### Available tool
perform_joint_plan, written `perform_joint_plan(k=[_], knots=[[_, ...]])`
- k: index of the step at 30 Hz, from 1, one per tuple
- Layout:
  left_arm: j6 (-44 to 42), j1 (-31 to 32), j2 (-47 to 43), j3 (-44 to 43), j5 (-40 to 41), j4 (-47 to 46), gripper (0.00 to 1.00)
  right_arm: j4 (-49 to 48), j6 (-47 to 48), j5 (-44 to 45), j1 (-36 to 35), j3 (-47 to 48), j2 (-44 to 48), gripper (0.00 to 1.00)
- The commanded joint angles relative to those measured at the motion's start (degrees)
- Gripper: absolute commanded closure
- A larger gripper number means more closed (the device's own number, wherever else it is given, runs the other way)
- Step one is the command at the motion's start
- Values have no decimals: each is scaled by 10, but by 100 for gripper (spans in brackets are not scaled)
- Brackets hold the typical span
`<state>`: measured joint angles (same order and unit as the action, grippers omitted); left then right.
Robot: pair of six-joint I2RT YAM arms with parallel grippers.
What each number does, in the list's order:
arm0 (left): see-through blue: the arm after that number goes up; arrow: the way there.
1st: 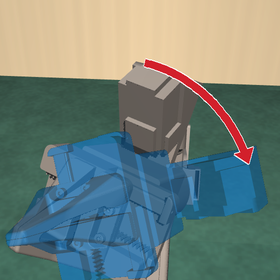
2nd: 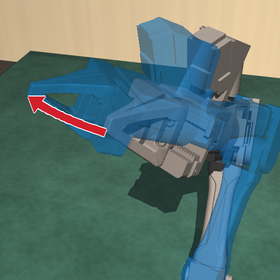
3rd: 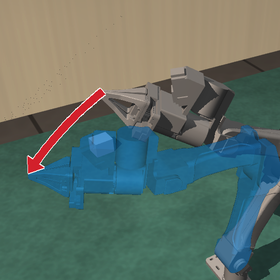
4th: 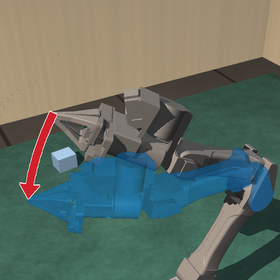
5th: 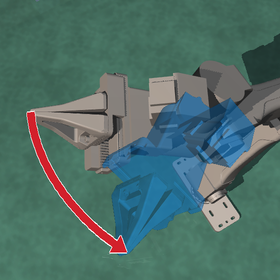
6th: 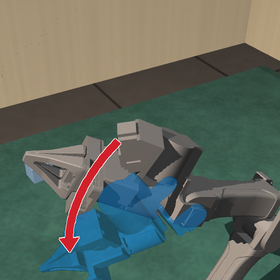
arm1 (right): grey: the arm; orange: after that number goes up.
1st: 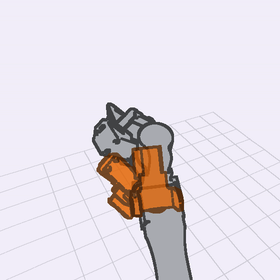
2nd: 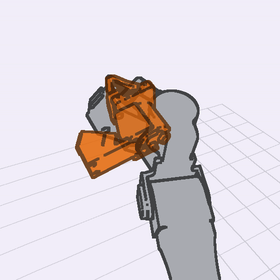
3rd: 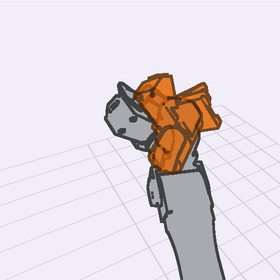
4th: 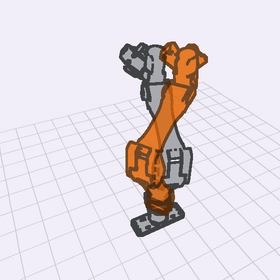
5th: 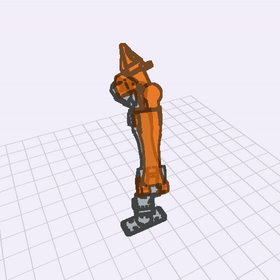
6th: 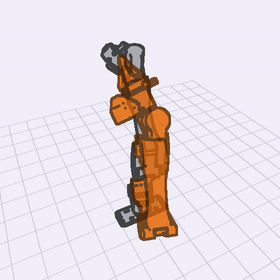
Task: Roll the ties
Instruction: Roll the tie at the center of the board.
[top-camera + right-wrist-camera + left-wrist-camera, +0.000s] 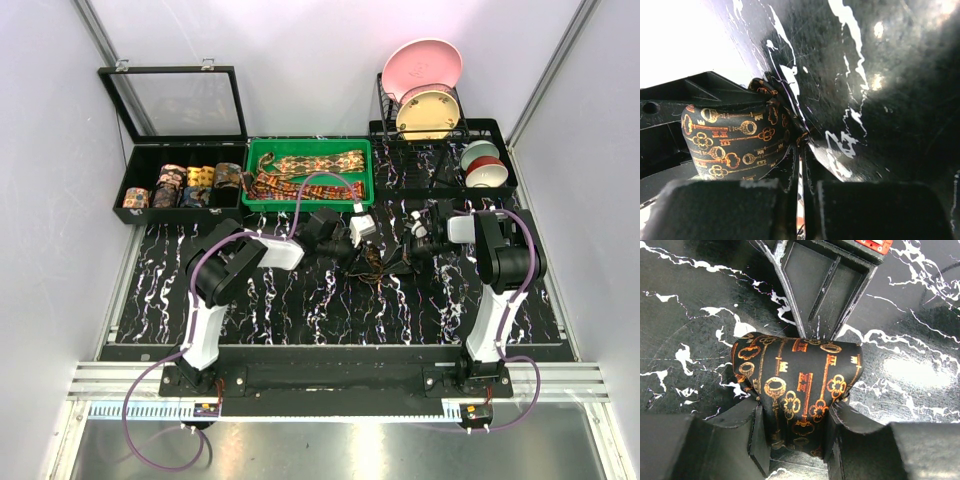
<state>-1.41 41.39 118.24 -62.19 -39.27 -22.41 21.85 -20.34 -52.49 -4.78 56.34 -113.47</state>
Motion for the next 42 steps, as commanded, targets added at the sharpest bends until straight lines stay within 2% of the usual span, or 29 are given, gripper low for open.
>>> perform_joint_plan(k=[1, 14, 19, 25, 30, 36, 37, 38, 40, 41, 42], knots=[[-13, -1, 32, 43, 26, 89, 100, 36, -23, 65, -3, 5, -24, 100], [-15, -4, -17, 65, -73, -26, 100, 72, 15, 100, -11, 40, -45, 100], [-36, -4, -29, 71, -99, -42, 100, 71, 18, 114, -16, 42, -44, 100], [-117, 1, -43, 82, -74, 32, 100, 71, 18, 115, -16, 44, -40, 100], [-167, 7, -28, 81, -21, 103, 100, 69, 18, 107, -16, 48, -34, 100], [-178, 10, 2, 70, 25, 137, 100, 63, 24, 31, -9, 38, -4, 100], [-171, 10, 9, 67, 33, 137, 100, 60, 28, 26, -8, 31, 1, 97], [-164, 9, 16, 59, 34, 149, 100, 59, 30, 18, -4, 27, 2, 89], [-156, 3, 29, 45, 26, 156, 100, 46, 27, 13, 3, 14, 0, 65], [-155, 2, 30, 45, 25, 153, 100, 38, 22, 4, 6, 10, -2, 59], [-150, 1, 31, 48, 24, 152, 100, 31, 17, -2, 14, 4, -3, 47]])
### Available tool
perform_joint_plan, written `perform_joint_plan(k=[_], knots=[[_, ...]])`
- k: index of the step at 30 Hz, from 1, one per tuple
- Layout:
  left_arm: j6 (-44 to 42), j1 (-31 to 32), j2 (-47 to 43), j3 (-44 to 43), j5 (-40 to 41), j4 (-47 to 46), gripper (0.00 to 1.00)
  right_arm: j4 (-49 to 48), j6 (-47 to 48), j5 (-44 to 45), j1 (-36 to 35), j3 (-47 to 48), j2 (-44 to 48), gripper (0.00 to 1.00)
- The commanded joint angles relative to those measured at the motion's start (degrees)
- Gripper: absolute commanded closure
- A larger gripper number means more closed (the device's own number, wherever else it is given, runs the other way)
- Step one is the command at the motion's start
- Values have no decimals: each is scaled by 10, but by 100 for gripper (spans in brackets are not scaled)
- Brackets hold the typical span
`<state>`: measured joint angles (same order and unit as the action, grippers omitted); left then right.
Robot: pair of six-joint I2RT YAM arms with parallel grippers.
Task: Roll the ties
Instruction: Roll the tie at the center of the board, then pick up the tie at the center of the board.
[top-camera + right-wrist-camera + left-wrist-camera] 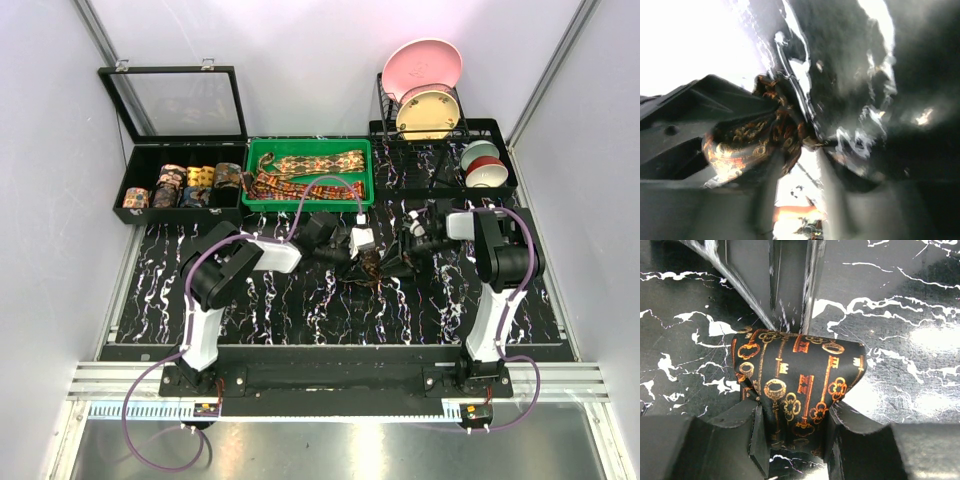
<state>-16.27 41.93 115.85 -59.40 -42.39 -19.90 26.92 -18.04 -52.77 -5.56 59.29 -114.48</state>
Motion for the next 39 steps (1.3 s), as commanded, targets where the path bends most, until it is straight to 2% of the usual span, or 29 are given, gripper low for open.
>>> perform_joint_plan(k=[1, 6, 9, 10, 11, 15, 22, 29, 33, 36, 39], knots=[[-1, -6, 54, 19, 47, 128, 100, -33, -12, -3, 26, -33, 2, 42], [2, -9, 53, 21, 42, 131, 100, -73, -22, -31, 53, -66, 14, 27], [1, -9, 53, 23, 40, 130, 100, -129, -43, -39, 52, -94, 48, 10], [1, -10, 54, 23, 42, 130, 100, -176, -71, -42, 52, -113, 61, 2], [2, -10, 54, 23, 42, 129, 100, -195, -83, -44, 52, -121, 65, 0], [1, -9, 55, 22, 42, 128, 100, -223, -99, -37, 49, -134, 49, 2], [-1, -9, 49, 24, 43, 128, 100, -239, -115, -18, -1, -120, 10, 16], [0, -8, 52, 21, 46, 130, 100, -242, -106, -51, -13, -116, 14, 25], [2, -8, 55, 17, 47, 131, 100, -242, -102, -70, -13, -129, 44, 23], [2, -9, 53, 20, 47, 131, 100, -243, -96, -73, -9, -138, 64, 10], [1, -8, 53, 20, 46, 132, 100, -256, -100, -84, -9, -145, 72, 10]])
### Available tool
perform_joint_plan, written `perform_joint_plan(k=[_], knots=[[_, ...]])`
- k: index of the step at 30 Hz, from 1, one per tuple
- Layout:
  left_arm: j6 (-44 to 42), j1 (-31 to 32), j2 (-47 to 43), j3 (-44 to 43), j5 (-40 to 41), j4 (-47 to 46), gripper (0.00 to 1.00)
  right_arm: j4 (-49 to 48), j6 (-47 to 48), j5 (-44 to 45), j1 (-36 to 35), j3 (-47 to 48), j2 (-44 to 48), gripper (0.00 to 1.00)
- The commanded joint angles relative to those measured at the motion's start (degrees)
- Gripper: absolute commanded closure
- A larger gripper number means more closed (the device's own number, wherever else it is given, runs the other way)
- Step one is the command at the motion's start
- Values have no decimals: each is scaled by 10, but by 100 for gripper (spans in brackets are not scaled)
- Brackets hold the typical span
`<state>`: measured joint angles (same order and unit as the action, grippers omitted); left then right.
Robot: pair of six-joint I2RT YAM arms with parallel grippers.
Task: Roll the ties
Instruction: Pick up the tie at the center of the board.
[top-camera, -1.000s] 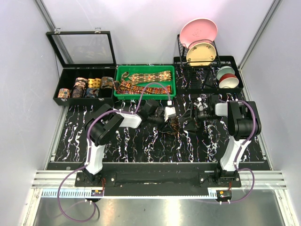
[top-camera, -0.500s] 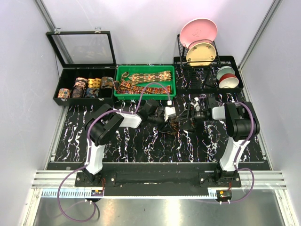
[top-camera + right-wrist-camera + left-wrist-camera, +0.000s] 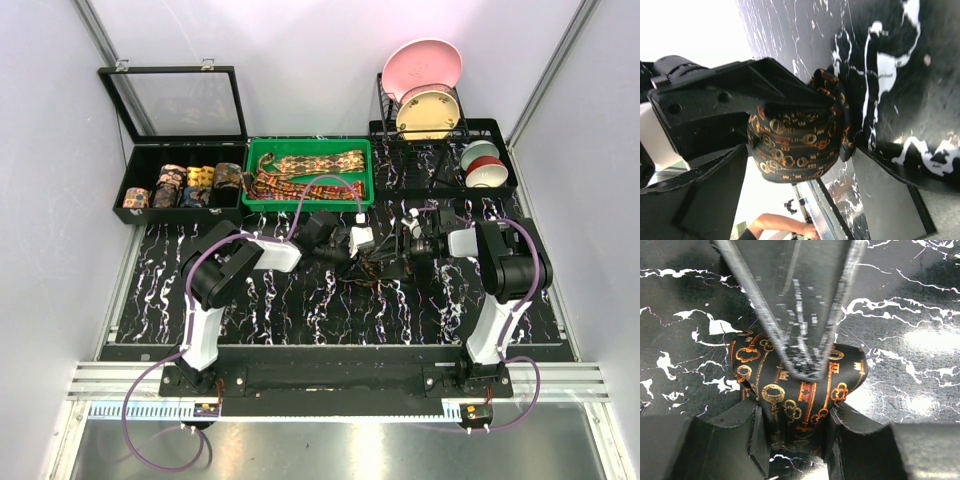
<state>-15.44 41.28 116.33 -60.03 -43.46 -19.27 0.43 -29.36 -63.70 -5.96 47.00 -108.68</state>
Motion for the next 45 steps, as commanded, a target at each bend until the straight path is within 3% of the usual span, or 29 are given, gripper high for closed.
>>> perform_joint_plan(k=[1, 2, 5, 8, 15, 16, 17, 19, 23, 26, 31, 40, 45], knots=[[-6, -1, 48, 26, 58, 126, 100, 7, 11, 23, -5, -24, 14, 14], [-8, -1, 50, 24, 58, 128, 100, 6, 10, 22, -5, -24, 12, 21], [-7, -1, 50, 23, 58, 126, 100, 4, 10, 28, -7, -24, 7, 27], [-8, -1, 51, 21, 58, 127, 100, 0, 4, 36, -6, -24, 1, 39], [-9, -1, 47, 23, 59, 126, 100, 0, 1, 27, -7, -14, -18, 82], [-8, -1, 47, 21, 59, 126, 100, 0, 2, 24, -7, -11, -21, 95], [-8, -1, 46, 21, 60, 126, 100, 2, 2, 23, -7, -9, -23, 100], [-6, -1, 45, 18, 58, 126, 96, 8, 5, 25, -6, -5, -25, 100], [5, -1, 33, 16, 57, 119, 75, 22, 15, 34, -7, 1, -18, 100], [13, -1, 3, 25, 49, 104, 53, 29, 21, 38, -7, 1, -4, 100], [35, -1, -65, 31, 50, 83, 2, 40, 26, 43, -7, 5, 7, 100], [44, -3, -165, 16, 77, 146, 1, 48, 32, 46, -7, 6, 29, 100], [25, -11, -247, 5, 151, 228, 1, 62, 38, 51, -7, 18, 78, 100]])
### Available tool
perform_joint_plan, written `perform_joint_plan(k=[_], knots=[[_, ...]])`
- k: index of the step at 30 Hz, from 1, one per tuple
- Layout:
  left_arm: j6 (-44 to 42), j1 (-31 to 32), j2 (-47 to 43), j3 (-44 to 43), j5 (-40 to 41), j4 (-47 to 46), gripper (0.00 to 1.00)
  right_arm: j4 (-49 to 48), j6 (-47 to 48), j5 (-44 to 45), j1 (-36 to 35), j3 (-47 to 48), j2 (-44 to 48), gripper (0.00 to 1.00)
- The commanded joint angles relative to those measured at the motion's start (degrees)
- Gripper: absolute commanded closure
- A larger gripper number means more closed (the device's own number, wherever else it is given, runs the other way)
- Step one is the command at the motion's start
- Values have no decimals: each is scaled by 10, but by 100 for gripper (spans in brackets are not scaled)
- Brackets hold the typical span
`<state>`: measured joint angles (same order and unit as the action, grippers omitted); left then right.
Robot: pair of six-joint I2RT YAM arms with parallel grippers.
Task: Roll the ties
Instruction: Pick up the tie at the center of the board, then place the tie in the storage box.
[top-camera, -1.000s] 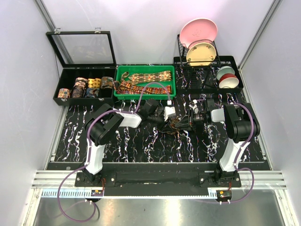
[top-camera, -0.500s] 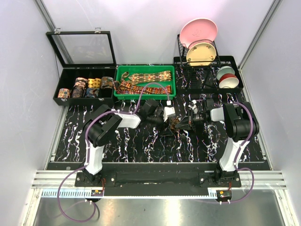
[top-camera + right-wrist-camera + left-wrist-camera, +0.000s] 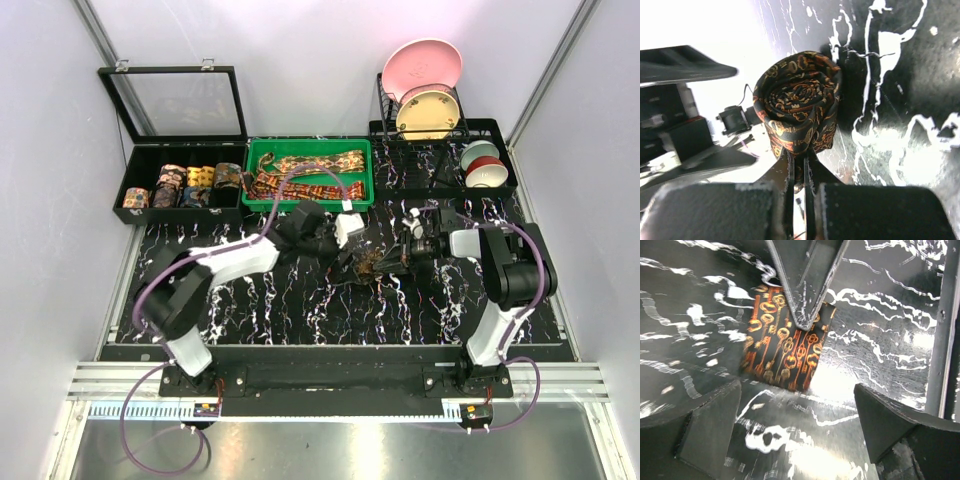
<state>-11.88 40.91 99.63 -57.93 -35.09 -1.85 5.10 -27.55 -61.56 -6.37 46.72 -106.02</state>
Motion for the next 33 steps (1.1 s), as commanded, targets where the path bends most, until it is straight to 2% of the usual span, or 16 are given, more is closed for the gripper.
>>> perform_joint_plan(k=[1, 7, 9, 10, 12, 14, 17, 20, 22, 23, 24, 26, 27, 29, 30, 33], knots=[[-10, -18, -112, -17, 71, 61, 1, 18, 22, 31, -3, 23, 56, 100], [33, -57, -251, 45, 81, -8, 1, 47, 49, 39, -3, 40, 98, 100], [11, -61, -272, 40, 93, 16, 1, 70, 81, 40, -3, 45, 107, 100], [-22, -68, -280, 25, 71, 54, 1, 82, 91, 38, -3, 50, 117, 100], [-107, -87, -296, 11, -43, 130, 1, 90, 113, 27, -4, 56, 134, 100], [-95, -116, -319, 29, -74, 107, 1, 110, 149, 25, -9, 71, 170, 100], [-125, -119, -377, 69, -34, 56, 1, 150, 191, 29, -14, 100, 222, 100], [-65, -127, -404, 56, 25, 29, 1, 175, 203, 23, -19, 141, 259, 100], [70, -176, -390, 3, 6, 58, 1, 176, 187, 14, -28, 175, 274, 100], [124, -201, -382, -9, -61, 62, 1, 175, 175, 0, -30, 187, 275, 100], [228, -224, -361, -25, -117, 59, 1, 171, 164, -7, -36, 202, 276, 100], [319, -267, -337, -62, -249, 40, 1, 145, 112, -28, -41, 233, 276, 100], [436, -274, -326, -54, -281, -8, 1, 128, 89, -36, -42, 240, 276, 100], [567, -285, -325, -5, -296, -193, 1, 66, 22, -51, -50, 251, 281, 100], [636, -285, -329, 3, -289, -228, 1, 48, 4, -51, -52, 254, 283, 100], [647, -277, -340, 7, -263, -243, 1, -11, -59, -53, -67, 259, 289, 100]])
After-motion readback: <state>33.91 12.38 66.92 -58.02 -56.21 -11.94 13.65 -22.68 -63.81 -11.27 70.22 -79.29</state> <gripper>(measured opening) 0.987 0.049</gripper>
